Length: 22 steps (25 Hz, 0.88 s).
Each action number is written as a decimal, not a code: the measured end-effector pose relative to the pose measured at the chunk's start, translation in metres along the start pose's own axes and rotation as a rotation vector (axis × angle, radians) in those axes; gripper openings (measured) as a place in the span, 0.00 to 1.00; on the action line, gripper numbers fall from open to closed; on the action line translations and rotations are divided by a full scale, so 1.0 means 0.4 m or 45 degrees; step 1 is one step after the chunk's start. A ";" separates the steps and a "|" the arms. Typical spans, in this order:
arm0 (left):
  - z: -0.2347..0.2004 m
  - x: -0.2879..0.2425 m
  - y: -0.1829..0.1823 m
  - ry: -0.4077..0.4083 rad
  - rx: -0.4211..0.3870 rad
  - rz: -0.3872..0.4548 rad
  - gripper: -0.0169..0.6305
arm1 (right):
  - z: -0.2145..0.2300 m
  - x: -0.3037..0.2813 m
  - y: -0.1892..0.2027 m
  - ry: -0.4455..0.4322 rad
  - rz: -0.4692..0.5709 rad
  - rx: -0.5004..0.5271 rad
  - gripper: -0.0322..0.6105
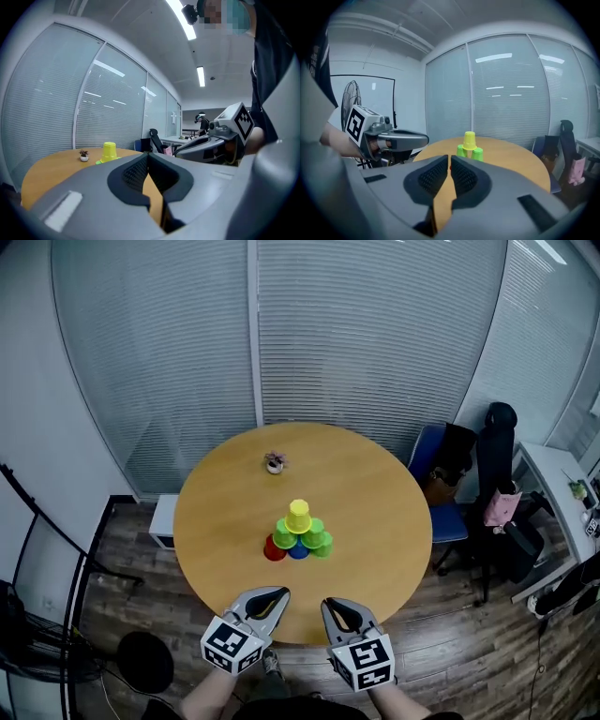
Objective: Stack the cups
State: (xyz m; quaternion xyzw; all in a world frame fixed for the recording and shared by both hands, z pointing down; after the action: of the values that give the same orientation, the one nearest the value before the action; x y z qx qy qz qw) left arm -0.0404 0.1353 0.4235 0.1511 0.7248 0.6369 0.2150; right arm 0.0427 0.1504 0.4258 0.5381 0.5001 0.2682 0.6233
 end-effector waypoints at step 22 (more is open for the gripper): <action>0.325 0.095 0.137 -0.238 0.139 0.023 0.04 | -0.004 0.244 0.173 -0.115 -0.051 0.007 0.08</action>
State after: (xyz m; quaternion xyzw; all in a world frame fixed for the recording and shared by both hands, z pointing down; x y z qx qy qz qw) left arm -0.0106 0.2734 0.4606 0.2280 0.7338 0.5815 0.2673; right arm 0.0903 0.2553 0.4580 0.5411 0.4829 0.2298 0.6490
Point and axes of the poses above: the fingertips, and each gripper's own axes: x backward along the fingers, z to its right, y out of its underside, the point moved 1 cm from there along x, backward along the fingers, and after that the axes turned 14 degrees about y, right-handed, at the moved point
